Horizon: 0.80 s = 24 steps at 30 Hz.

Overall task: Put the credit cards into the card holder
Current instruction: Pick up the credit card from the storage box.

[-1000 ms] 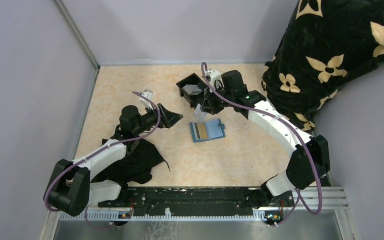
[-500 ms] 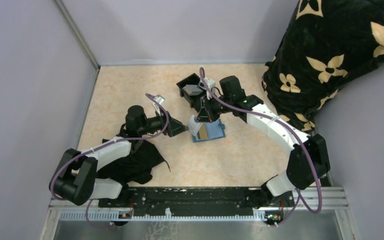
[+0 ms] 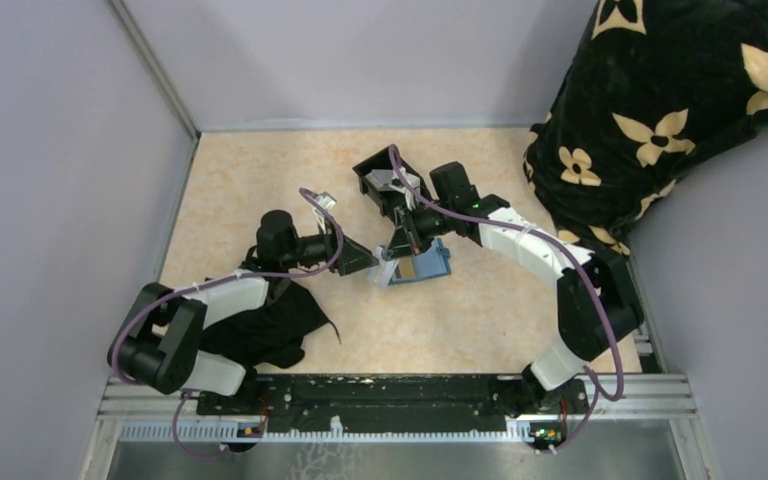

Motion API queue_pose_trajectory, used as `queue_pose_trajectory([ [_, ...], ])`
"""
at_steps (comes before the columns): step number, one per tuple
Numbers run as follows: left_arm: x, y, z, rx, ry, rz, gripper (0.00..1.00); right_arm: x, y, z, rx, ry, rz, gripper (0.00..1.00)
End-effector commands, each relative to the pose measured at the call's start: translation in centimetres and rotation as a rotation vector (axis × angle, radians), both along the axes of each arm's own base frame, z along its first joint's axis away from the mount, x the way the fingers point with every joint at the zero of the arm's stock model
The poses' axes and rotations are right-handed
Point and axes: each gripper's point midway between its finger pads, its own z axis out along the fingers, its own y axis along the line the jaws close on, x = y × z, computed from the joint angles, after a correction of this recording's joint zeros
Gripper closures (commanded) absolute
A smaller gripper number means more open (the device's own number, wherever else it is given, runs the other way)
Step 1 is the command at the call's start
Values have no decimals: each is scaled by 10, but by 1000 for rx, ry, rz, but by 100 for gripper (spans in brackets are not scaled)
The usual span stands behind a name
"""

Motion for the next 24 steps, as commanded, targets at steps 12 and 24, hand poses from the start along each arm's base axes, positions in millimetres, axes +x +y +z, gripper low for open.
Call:
queue_pose_trajectory([
  [12, -3, -11, 6, -27, -26, -91, 61, 14, 7, 21, 99, -44, 26, 100],
  [24, -3, -12, 3, -25, -6, -110, 91, 21, 5, 19, 104, -27, 17, 100],
])
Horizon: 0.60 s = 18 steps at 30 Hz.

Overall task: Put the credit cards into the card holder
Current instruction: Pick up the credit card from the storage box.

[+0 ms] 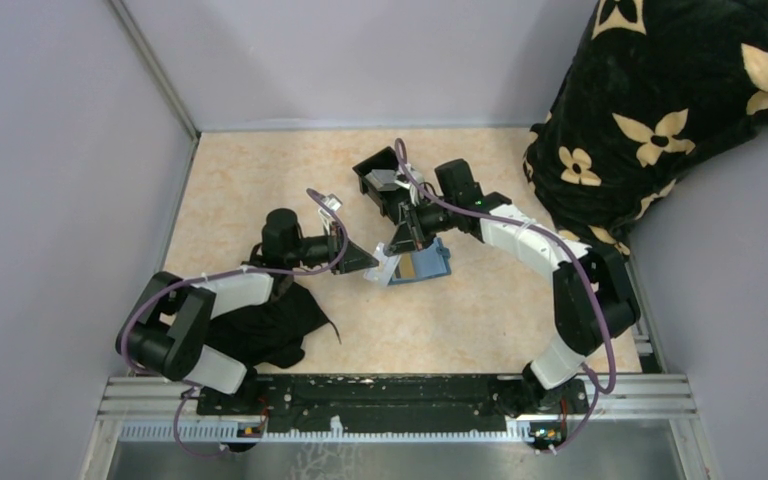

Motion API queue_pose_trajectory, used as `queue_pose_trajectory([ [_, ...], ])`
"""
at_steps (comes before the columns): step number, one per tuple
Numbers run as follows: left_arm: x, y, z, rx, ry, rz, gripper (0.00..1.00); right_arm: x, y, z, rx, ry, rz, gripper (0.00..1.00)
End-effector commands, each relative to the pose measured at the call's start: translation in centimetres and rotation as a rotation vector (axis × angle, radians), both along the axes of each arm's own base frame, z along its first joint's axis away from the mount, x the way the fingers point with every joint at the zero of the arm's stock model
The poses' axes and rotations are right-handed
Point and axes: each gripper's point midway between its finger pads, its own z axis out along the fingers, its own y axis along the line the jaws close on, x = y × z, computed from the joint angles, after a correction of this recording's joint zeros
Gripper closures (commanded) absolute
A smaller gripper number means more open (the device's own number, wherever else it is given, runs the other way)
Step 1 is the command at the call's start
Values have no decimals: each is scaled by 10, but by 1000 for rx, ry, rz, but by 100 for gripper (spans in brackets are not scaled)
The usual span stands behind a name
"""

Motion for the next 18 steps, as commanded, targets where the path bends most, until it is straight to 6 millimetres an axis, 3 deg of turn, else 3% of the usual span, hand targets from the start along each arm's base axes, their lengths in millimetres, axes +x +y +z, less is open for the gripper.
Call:
queue_pose_trajectory([
  [1, 3, -7, 14, -27, -46, -37, 94, 10, 7, 18, 62, -45, 18, 100],
  [3, 3, -7, 13, -26, -43, -38, 100, 12, 7, 17, 62, -41, 15, 100],
  [6, 3, -7, 12, -27, -36, -44, 100, 16, 5, 17, 66, -36, 7, 100],
  [11, 9, -6, 7, -10, -20, -1, 100, 28, -4, 17, 50, -51, -54, 73],
  [18, 35, -1, -17, 27, 96, 205, 100, 53, -23, 9, -33, -106, -219, 65],
])
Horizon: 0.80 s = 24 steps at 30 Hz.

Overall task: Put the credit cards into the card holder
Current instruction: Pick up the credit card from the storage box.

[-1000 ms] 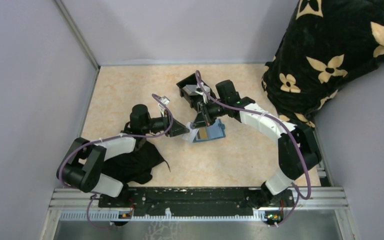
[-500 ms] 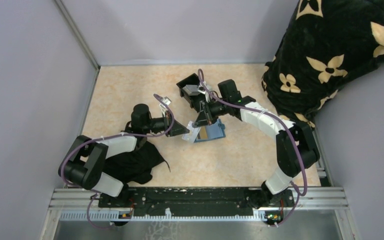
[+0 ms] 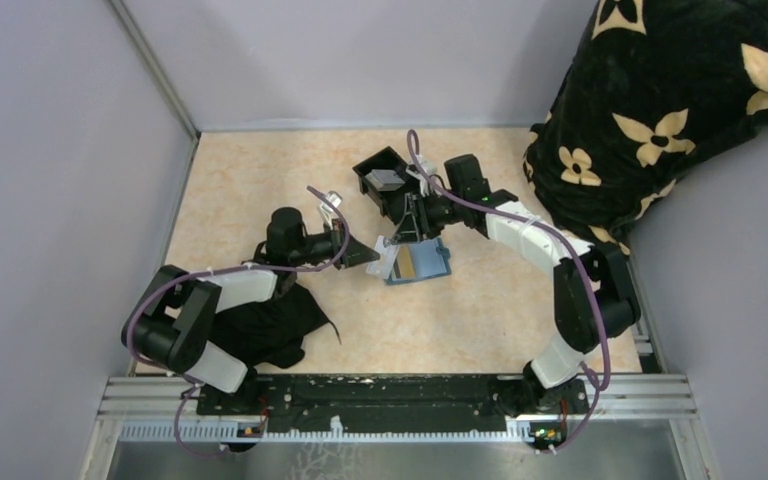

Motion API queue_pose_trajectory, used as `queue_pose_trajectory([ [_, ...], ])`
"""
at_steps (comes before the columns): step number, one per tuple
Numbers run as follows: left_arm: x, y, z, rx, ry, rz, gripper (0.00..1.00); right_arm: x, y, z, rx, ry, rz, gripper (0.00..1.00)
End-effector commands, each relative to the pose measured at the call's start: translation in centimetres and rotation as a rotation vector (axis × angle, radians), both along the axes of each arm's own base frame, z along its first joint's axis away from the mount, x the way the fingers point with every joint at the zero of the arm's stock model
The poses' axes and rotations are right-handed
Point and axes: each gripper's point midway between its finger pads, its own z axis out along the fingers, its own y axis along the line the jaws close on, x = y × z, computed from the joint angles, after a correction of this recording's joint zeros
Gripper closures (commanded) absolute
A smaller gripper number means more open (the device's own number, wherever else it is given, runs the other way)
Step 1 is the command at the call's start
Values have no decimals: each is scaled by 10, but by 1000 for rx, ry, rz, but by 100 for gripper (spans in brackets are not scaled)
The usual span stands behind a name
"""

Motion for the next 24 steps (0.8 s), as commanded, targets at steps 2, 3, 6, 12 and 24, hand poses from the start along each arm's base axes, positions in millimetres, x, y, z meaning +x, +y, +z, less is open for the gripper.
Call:
queue_pose_trajectory([
  [2, 25, -1, -17, 11, 88, 185, 100, 30, -13, 14, -29, -120, -150, 65],
  [3, 28, -1, -20, 12, 109, 214, 100, 34, -16, 14, -40, -133, -180, 64],
  [6, 33, -9, -24, 12, 150, 286, 100, 44, -26, 11, -81, -165, -260, 64],
  [12, 37, -32, -35, 67, 231, 416, 100, 59, -48, -1, -166, -198, -418, 69],
  [24, 44, -46, -58, 130, 378, 665, 100, 64, -68, -31, -231, -172, -552, 96],
])
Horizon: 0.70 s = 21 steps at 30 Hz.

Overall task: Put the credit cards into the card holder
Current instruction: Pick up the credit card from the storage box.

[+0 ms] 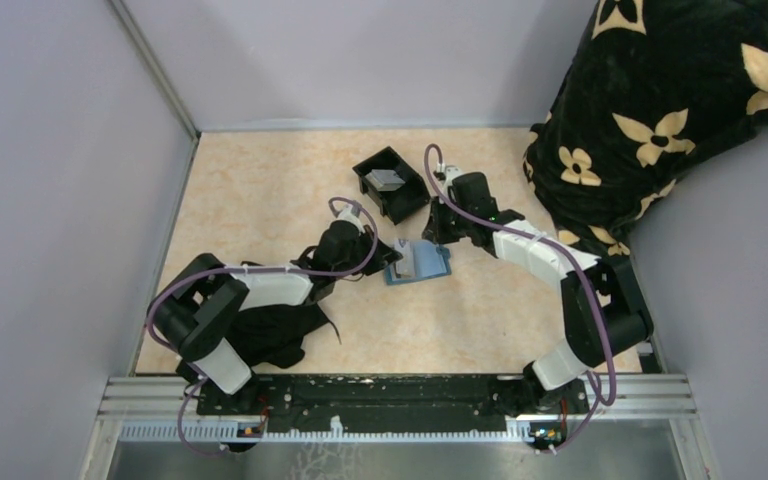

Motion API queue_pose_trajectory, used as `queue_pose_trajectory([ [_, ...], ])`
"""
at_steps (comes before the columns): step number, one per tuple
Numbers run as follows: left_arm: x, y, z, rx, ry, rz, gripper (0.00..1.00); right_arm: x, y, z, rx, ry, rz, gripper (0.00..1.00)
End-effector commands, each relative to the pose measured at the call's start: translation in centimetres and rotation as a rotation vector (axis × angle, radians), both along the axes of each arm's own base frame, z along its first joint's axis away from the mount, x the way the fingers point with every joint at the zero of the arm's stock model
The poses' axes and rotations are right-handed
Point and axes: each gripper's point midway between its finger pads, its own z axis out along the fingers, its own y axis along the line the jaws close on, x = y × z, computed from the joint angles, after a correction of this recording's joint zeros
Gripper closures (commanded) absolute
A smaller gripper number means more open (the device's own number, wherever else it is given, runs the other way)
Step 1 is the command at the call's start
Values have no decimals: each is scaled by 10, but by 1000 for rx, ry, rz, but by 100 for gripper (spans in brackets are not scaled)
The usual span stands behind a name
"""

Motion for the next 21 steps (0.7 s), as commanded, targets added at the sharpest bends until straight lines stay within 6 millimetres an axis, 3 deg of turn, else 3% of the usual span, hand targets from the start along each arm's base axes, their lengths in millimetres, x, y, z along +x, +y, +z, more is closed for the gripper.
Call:
queue_pose_trajectory([
  [1, 14, 4, -9, 37, 52, 162, 100, 17, -6, 16, 19, -78, -79, 99],
  [11, 22, -3, -22, 55, 83, 239, 100, 18, -1, 0, 28, -41, -74, 100],
  [21, 24, -8, -23, 43, 86, 238, 100, 11, 1, -19, 1, -7, -67, 100],
])
